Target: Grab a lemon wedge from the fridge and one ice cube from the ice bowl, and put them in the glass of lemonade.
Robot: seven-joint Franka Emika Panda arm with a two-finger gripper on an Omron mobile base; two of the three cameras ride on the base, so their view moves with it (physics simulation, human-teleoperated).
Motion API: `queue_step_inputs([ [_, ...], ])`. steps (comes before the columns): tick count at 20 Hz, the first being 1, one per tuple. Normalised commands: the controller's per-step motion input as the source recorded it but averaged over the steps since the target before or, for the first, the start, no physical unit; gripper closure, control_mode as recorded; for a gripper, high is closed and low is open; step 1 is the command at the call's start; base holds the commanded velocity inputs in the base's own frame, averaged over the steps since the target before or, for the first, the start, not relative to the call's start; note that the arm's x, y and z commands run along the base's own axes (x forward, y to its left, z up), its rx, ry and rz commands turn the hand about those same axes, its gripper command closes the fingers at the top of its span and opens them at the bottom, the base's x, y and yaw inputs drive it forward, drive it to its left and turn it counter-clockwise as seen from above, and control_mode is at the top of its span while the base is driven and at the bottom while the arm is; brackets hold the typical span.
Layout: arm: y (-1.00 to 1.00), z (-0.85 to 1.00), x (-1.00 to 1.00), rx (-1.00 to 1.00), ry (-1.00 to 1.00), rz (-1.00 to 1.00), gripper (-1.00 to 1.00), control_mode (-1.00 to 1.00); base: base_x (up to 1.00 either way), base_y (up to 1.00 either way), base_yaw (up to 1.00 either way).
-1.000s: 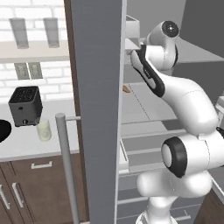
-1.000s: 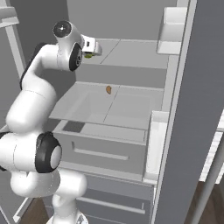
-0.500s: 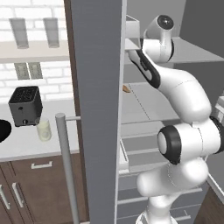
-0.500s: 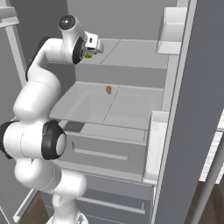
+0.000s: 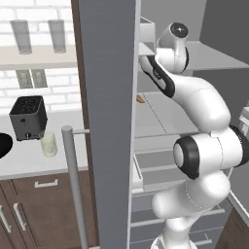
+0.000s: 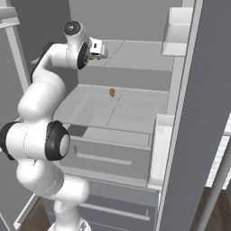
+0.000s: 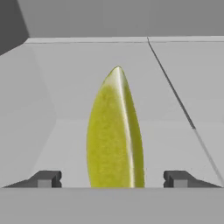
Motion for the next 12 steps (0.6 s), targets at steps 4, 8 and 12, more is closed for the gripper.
queue_step_inputs([
  [4,0.11,-0.39,0.16,-0.03,0.0,0.01,1.0,-1.0,0.0,0.0,0.0],
  [8,0.0,-0.16,0.02,-0.04,-0.07,0.0,1.0,-1.0,0.0,0.0,0.0],
  [12,0.0,-0.01,-0.02,0.0,-0.03,0.0,1.0,-1.0,0.0,0.0,0.0],
])
